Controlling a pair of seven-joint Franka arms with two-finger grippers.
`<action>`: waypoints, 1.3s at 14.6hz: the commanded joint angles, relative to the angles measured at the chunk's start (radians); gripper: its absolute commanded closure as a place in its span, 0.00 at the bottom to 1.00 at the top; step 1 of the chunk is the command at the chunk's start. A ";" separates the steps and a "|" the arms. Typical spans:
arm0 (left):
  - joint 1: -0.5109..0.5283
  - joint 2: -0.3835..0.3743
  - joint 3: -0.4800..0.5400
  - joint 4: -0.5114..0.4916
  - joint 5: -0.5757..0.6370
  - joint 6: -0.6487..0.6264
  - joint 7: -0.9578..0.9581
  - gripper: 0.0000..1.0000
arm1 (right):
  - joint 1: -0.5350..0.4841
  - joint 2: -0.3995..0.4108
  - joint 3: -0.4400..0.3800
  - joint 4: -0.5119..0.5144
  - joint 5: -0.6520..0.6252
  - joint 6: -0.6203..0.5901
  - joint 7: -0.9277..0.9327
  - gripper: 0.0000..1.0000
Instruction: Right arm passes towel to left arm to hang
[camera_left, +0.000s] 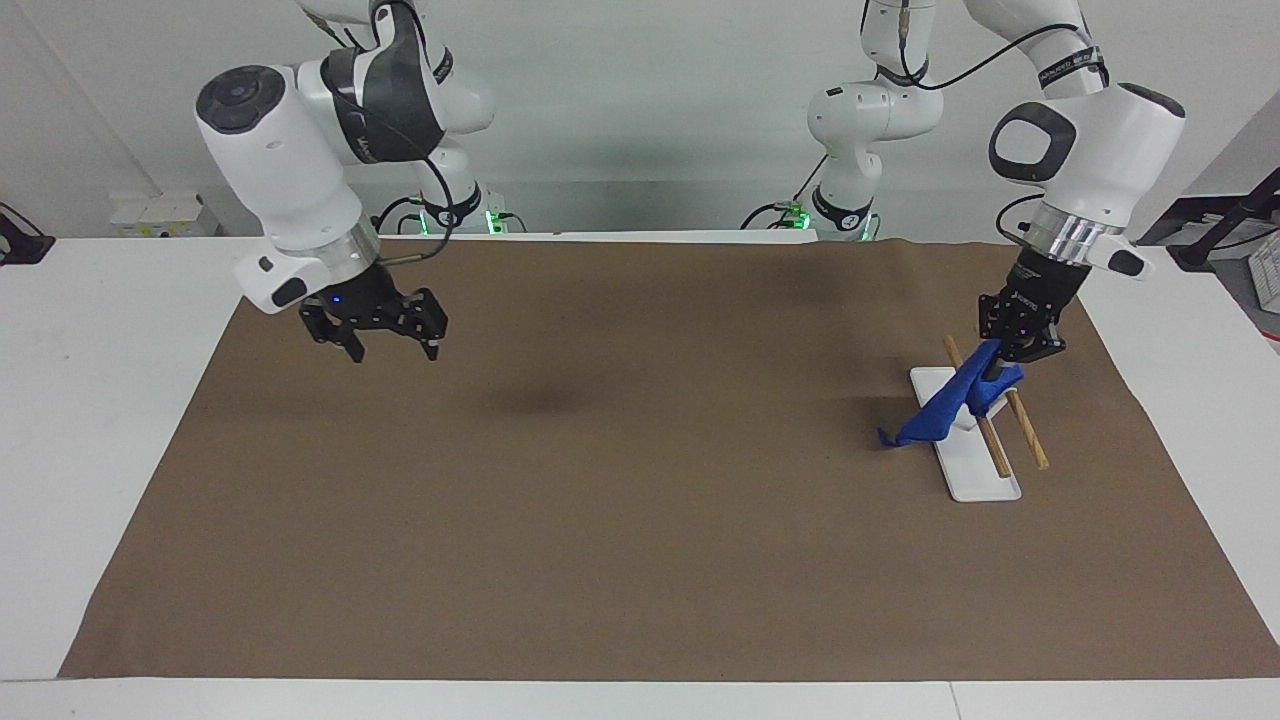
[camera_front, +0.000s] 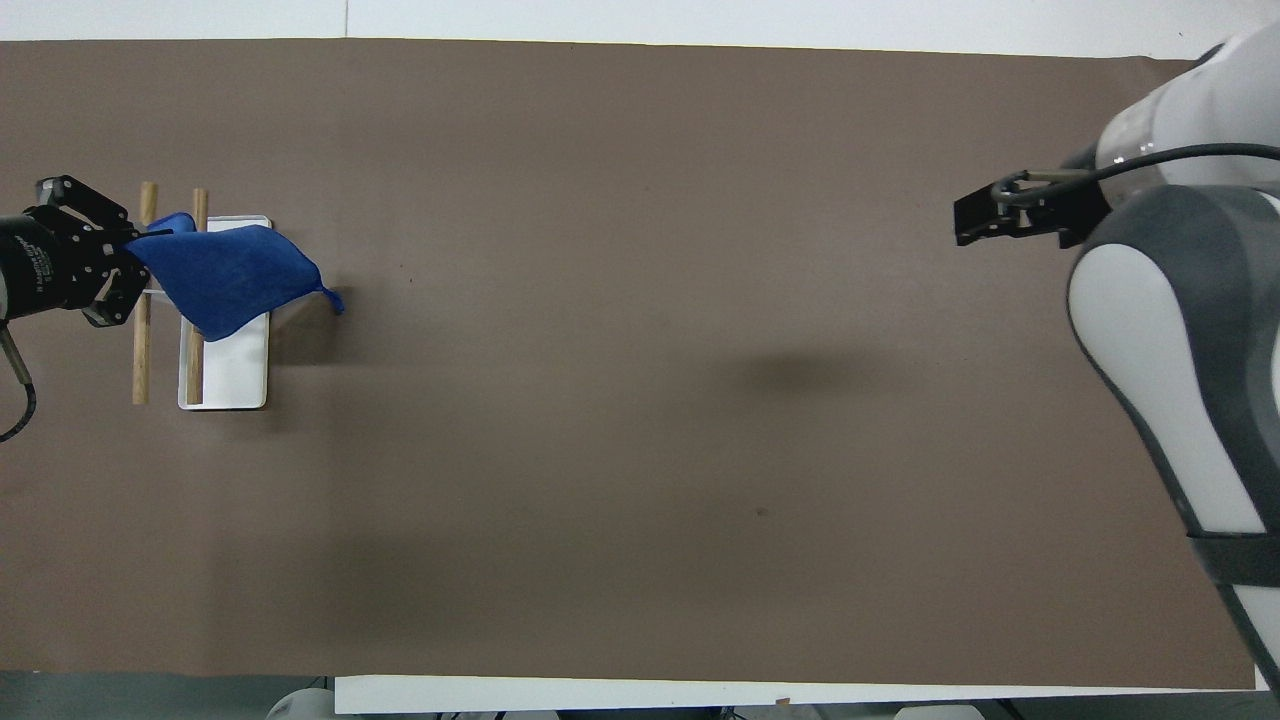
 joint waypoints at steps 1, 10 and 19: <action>0.012 0.026 0.001 0.028 -0.016 0.040 0.171 1.00 | 0.014 -0.072 -0.078 -0.010 -0.030 -0.072 -0.117 0.01; 0.147 0.069 0.004 0.113 -0.016 0.012 0.638 1.00 | 0.014 -0.092 -0.184 -0.007 -0.016 -0.132 -0.234 0.01; 0.173 0.038 0.007 0.044 -0.012 -0.054 0.718 0.97 | 0.013 -0.098 -0.189 -0.027 -0.016 -0.134 -0.232 0.01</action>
